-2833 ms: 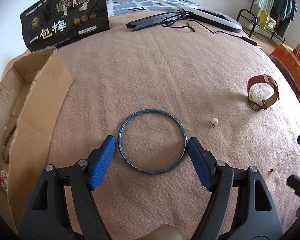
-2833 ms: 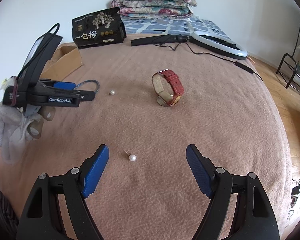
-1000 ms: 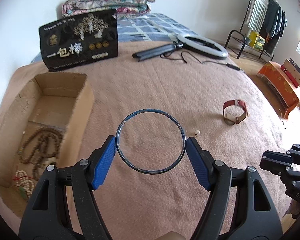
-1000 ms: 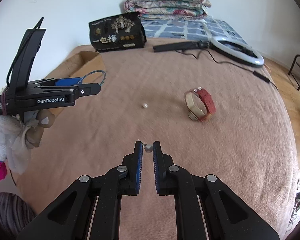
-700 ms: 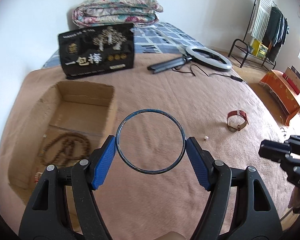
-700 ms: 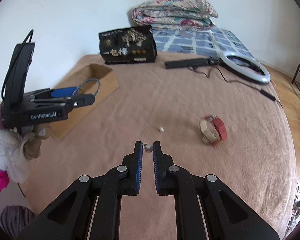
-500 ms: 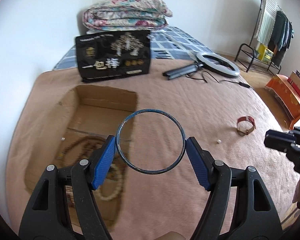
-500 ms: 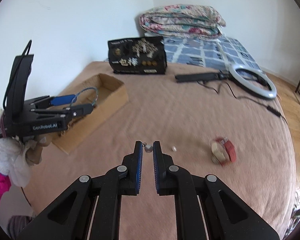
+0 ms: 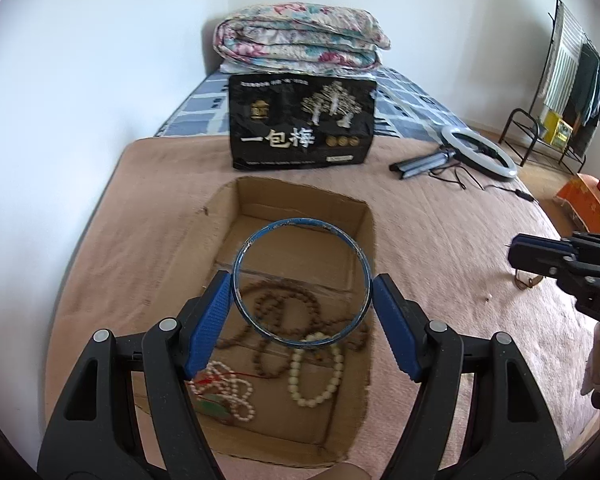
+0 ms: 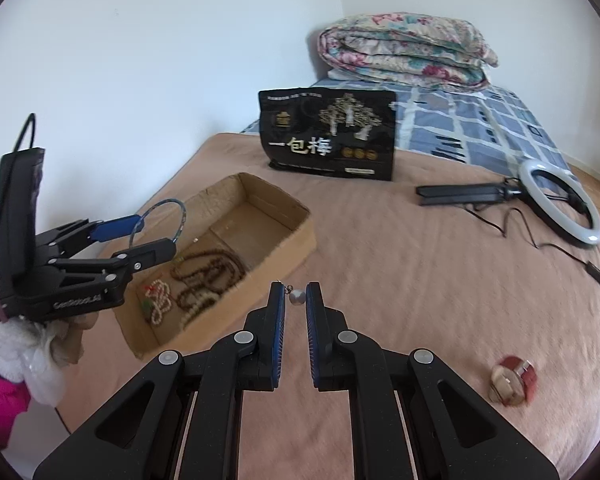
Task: Organize jewelry
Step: 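Carry the blue bangle and pearl earring in both tools over the cardboard box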
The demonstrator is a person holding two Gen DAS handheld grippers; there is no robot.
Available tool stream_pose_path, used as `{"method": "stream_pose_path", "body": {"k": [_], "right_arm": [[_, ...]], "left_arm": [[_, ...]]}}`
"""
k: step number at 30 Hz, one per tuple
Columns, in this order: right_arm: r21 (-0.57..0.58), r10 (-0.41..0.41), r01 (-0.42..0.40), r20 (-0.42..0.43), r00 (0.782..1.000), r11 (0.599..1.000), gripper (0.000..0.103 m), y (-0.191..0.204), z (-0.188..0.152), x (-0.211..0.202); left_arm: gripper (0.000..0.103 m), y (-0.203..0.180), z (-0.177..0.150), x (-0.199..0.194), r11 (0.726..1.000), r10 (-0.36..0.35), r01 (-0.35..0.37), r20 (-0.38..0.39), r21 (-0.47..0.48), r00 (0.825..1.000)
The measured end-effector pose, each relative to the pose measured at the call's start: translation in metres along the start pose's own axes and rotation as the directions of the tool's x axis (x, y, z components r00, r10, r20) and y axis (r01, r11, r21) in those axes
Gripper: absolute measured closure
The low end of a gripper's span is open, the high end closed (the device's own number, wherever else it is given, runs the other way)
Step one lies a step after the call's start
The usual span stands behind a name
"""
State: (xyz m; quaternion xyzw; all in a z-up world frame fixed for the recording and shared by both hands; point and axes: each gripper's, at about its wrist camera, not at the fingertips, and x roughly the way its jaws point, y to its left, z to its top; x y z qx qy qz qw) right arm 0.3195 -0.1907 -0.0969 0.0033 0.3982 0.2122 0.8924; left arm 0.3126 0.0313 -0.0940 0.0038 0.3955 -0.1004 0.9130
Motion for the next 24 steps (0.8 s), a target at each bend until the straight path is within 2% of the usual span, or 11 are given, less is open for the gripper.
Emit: {"method": "stream_pose_path", "body": {"k": [11,24], "right_arm": [[0.019,0.049,-0.049,-0.017,0.999,0.999,0.094,0.019,0.032,0.046],[-0.008,0.036,-0.036,-0.045,0.998,0.999,0.094,0.042,0.049,0.088]], "left_arm": [[0.030,0.022,0.000,-0.005,1.000,0.024,-0.024,0.024,-0.001,0.999],[0.029,0.038,-0.005,0.003,1.000,0.027,-0.027,0.016,-0.006,1.000]]}}
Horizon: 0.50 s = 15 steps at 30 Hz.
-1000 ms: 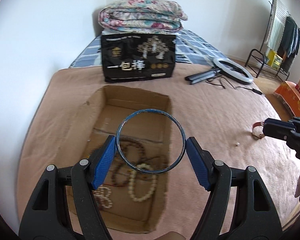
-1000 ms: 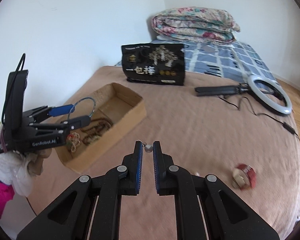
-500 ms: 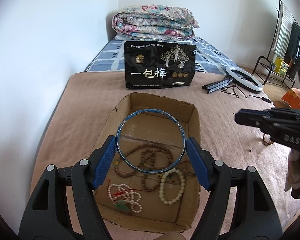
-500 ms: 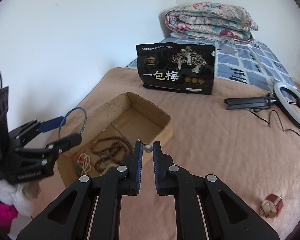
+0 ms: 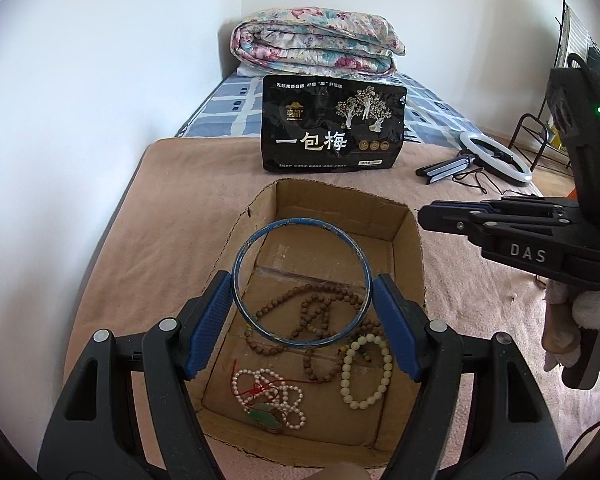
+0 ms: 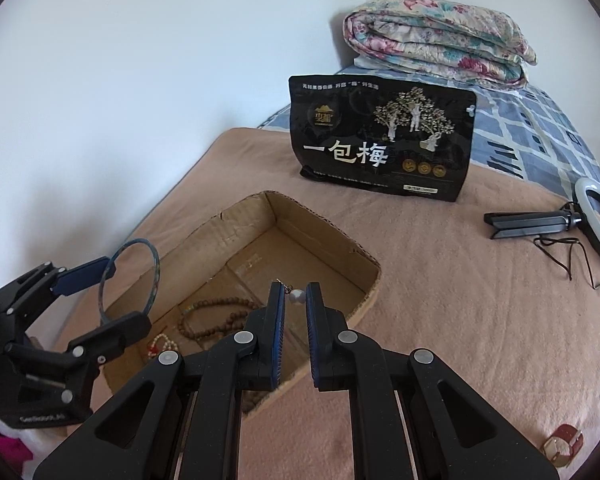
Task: Organize jewelry
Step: 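Carry the blue bangle and pearl earring in both tools over the cardboard box, then open both tools to drop the bangle and earring into the box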
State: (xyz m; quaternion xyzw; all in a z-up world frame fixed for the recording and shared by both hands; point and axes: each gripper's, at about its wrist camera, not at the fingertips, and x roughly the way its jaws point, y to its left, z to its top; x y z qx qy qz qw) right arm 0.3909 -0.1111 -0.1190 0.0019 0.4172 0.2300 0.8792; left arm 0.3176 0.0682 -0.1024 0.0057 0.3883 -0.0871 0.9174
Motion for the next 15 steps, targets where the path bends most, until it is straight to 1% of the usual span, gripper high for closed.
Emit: {"method": "stream_pose_path", "body": {"k": [15], "right_arm": [[-0.021,-0.025,0.025,-0.001,1.000,0.999,0.094,0.009,0.007,0.014]], "left_arm": [[0.029,0.002,-0.001,0.006,1.000,-0.001,0.001,-0.006,0.001,1.000]]}}
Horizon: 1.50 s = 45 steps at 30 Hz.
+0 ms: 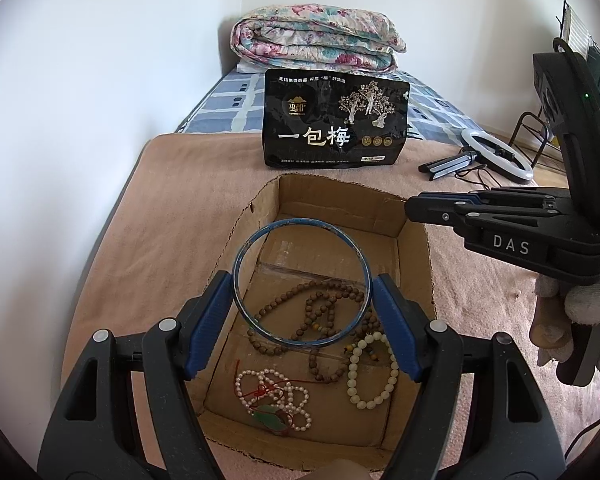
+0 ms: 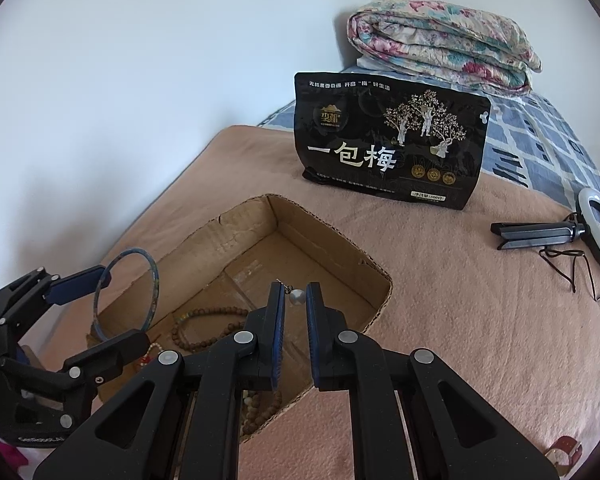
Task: Organize jewelry
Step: 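Open both tools to drop the bangle and earring into the box, then move the left tool to the second pearl earring while the right tool reaches the red watch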
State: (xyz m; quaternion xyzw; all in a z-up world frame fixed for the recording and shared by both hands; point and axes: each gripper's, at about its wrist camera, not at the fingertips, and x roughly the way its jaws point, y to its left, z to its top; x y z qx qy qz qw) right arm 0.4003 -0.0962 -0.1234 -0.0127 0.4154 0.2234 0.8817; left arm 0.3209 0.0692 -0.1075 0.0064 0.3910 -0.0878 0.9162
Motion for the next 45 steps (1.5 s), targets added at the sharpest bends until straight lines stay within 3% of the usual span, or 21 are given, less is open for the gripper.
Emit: {"method": "stream_pose_path", "body": {"k": [3,6,7,8,11,19,31,45], "right_arm": [[-0.004,-0.004,0.004,-0.001,1.000,1.000,0.092,0.000,0.000,0.000],[-0.011,-0.018,0.018,0.002,1.000,1.000,0.064,0.000,0.000,-0.001],[-0.012,-0.026,0.026,0.008,1.000,1.000,0.048,0.000,0.000,-0.003],[-0.014,-0.036,0.036,0.020,0.999,0.999,0.041,0.000,0.000,-0.005],[-0.016,-0.057,0.058,0.029,0.998,0.998,0.033,0.001,0.001,-0.008],[-0.035,-0.111,0.111,0.025,0.994,0.993,0.030,0.004,0.000,-0.014],[-0.022,-0.119,0.121,0.064,0.991,0.992,0.030,0.001,-0.005,-0.048],[0.003,-0.168,0.169,0.117,0.979,0.986,0.029,-0.027,-0.029,-0.109]], "left_arm": [[0.029,0.001,0.000,0.001,1.000,0.001,-0.001,0.001,-0.001,1.000],[0.028,0.001,0.000,0.001,1.000,0.003,-0.003,-0.002,0.000,1.000],[0.028,0.000,-0.001,0.002,1.000,0.004,-0.003,-0.004,0.002,1.000],[0.028,0.000,-0.001,0.002,1.000,0.005,-0.005,-0.005,0.004,1.000],[0.022,-0.001,-0.002,0.003,1.000,0.019,-0.019,-0.006,0.004,1.000],[0.022,-0.004,-0.003,-0.005,1.000,0.021,-0.021,0.004,-0.003,1.000],[0.022,-0.022,-0.002,-0.037,1.000,0.015,-0.016,0.049,0.021,0.999],[0.022,-0.073,-0.001,-0.080,0.995,-0.049,0.040,0.101,0.091,0.994]]}}
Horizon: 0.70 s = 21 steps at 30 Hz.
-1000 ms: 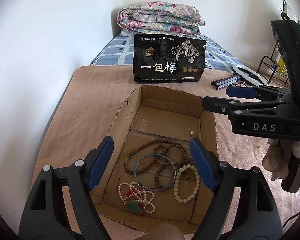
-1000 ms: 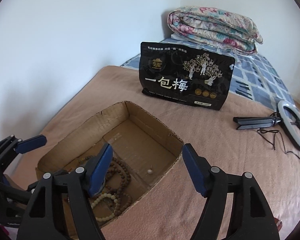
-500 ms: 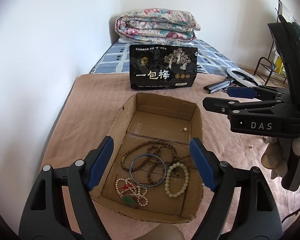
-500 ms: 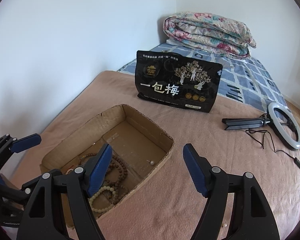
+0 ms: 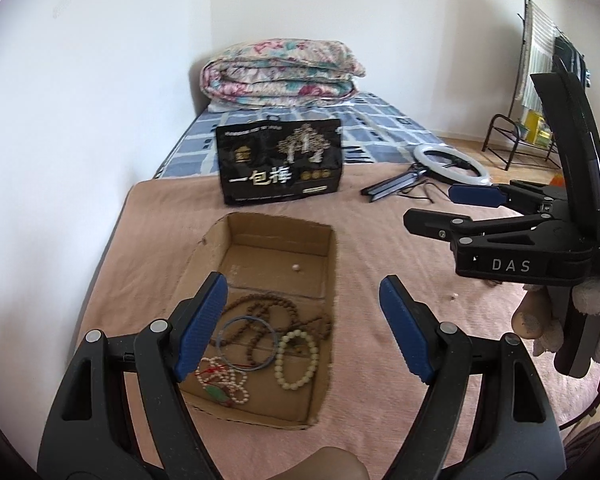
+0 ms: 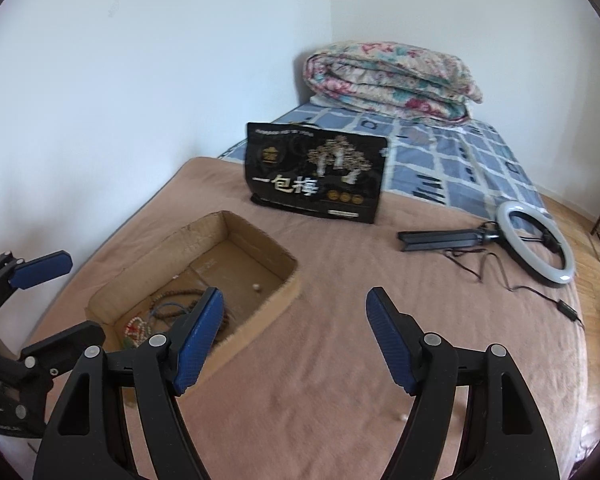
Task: Organize jewelry
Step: 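Move the left tool to the second pearl earring while the right tool reaches the red watch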
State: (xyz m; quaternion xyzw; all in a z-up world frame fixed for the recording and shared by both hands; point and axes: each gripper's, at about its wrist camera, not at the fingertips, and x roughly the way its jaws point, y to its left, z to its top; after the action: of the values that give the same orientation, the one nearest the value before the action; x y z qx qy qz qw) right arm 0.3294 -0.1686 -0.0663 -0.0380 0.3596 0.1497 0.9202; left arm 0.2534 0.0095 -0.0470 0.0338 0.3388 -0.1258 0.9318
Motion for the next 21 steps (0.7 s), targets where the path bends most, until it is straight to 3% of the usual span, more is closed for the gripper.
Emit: {"method": "stream_pose_path", "body": {"k": [5,21], "right_arm": [[0.033,-0.027,0.026,0.014,1.000,0.999,0.024,-0.027,-0.010,-0.022],[0.150,-0.180,0.180,-0.013,0.984,0.972,0.023,-0.148,-0.071,-0.080]], "left_arm": [[0.022,-0.021,0.002,-0.003,0.999,-0.030,0.030,-0.002,0.017,1.000],[0.022,-0.100,-0.008,0.037,0.986,-0.146,0.151,-0.065,0.068,0.987]]}}
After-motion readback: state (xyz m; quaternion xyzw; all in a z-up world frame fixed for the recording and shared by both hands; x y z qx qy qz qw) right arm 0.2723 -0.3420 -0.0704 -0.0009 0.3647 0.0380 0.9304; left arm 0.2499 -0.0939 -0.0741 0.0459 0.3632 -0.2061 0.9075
